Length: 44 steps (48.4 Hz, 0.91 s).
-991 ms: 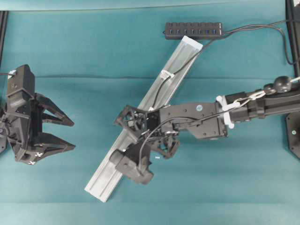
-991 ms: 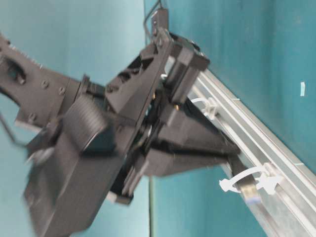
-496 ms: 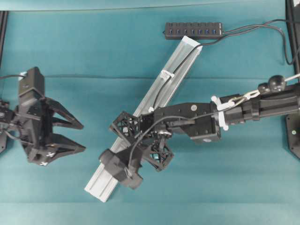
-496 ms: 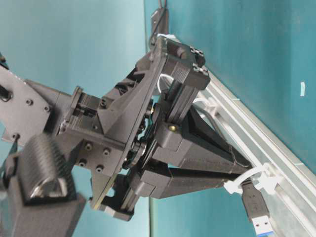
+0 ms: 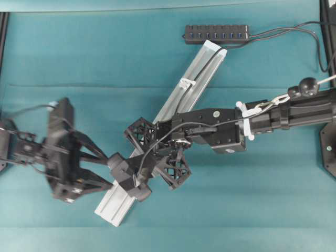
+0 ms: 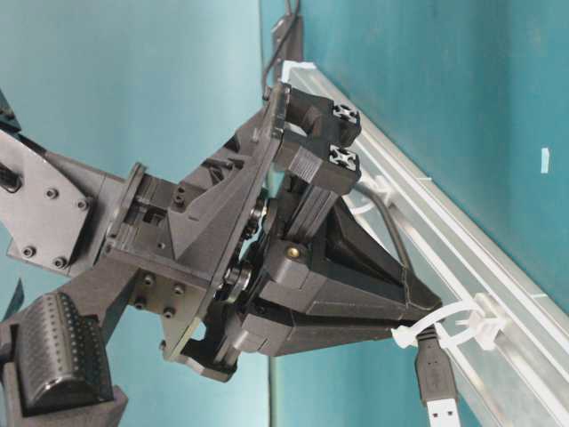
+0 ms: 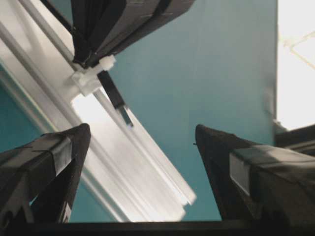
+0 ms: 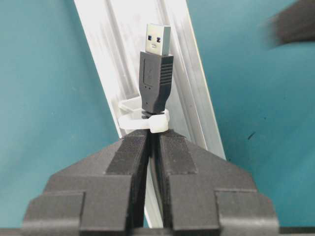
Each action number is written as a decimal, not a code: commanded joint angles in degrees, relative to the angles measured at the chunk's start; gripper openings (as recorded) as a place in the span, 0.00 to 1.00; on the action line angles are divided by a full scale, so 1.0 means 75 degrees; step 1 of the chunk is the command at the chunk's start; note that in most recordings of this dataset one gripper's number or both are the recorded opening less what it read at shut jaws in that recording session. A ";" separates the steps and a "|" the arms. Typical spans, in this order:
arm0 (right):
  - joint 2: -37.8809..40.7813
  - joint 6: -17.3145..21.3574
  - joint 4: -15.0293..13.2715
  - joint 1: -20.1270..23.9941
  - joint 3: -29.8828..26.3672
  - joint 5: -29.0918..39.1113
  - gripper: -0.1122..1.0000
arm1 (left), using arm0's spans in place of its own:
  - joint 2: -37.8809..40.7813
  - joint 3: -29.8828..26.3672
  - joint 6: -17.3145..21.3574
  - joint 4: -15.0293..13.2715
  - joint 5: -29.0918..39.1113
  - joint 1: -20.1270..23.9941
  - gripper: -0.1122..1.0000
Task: Pass the USB cable through three rings with both arms.
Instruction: 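Grasp the plug with the left gripper beyond the third ring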
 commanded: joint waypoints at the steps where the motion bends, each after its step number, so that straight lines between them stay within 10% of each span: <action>1: 0.0000 0.0094 0.0035 -0.0012 -0.0035 -0.0035 0.17 | 0.0492 -0.0281 0.0012 0.0035 -0.0340 -0.0023 0.93; 28: -0.0012 0.0094 0.0035 0.0023 0.0012 -0.0012 0.17 | 0.1781 -0.0937 0.0129 0.0035 -0.0750 0.0000 0.87; 44: -0.0012 0.0094 0.0035 0.0035 0.0012 0.0012 0.17 | 0.1676 -0.0809 0.0598 0.0035 -0.0750 0.0035 0.24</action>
